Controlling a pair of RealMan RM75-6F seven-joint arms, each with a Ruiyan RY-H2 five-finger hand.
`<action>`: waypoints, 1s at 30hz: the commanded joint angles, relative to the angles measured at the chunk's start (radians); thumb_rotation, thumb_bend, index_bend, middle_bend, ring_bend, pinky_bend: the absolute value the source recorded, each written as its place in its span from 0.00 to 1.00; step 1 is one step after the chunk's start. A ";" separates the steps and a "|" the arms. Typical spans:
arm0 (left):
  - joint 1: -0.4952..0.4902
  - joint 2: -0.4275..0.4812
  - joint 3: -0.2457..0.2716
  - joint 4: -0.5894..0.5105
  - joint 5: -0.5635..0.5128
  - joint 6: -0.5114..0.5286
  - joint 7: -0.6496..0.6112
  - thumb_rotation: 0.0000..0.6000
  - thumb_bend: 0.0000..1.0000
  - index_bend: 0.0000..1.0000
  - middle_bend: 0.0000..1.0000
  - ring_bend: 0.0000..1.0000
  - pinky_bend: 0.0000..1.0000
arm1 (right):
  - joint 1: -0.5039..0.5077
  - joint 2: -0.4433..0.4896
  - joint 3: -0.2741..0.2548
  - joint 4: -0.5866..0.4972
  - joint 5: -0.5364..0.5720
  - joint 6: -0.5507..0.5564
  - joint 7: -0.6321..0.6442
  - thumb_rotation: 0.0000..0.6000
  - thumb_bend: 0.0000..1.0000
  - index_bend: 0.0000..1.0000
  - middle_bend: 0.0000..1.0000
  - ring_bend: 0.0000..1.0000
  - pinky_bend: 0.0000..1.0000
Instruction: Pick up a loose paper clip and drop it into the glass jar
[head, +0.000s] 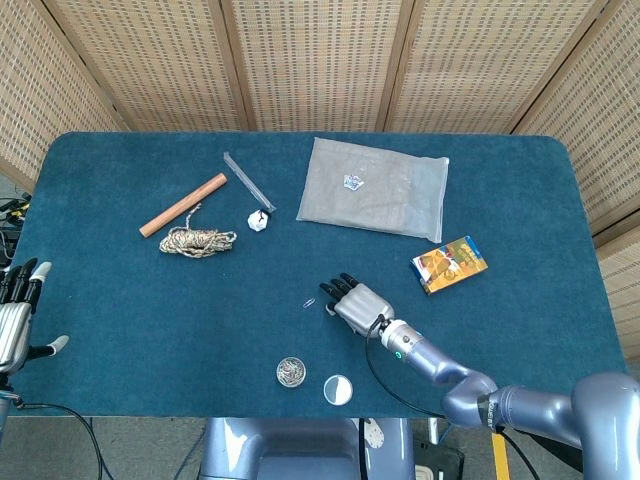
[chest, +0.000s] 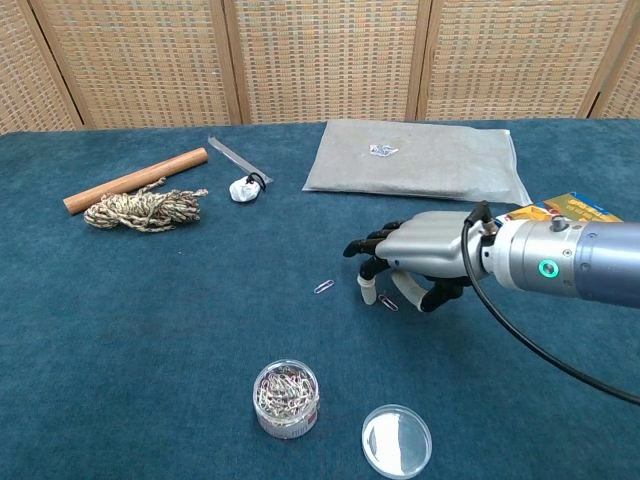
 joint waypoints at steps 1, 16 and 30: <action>0.001 0.000 0.002 -0.001 0.003 0.002 0.000 1.00 0.00 0.00 0.00 0.00 0.00 | -0.002 0.016 -0.011 -0.010 0.021 0.011 -0.024 1.00 0.92 0.36 0.00 0.00 0.00; 0.005 0.001 0.014 -0.016 0.029 0.015 0.011 1.00 0.00 0.00 0.00 0.00 0.00 | -0.033 0.155 -0.092 -0.120 0.092 0.041 -0.090 1.00 0.92 0.40 0.00 0.00 0.00; 0.007 0.004 0.015 -0.016 0.033 0.018 0.003 1.00 0.00 0.00 0.00 0.00 0.00 | -0.064 0.096 -0.015 -0.083 -0.021 0.176 0.153 1.00 0.20 0.40 0.00 0.00 0.00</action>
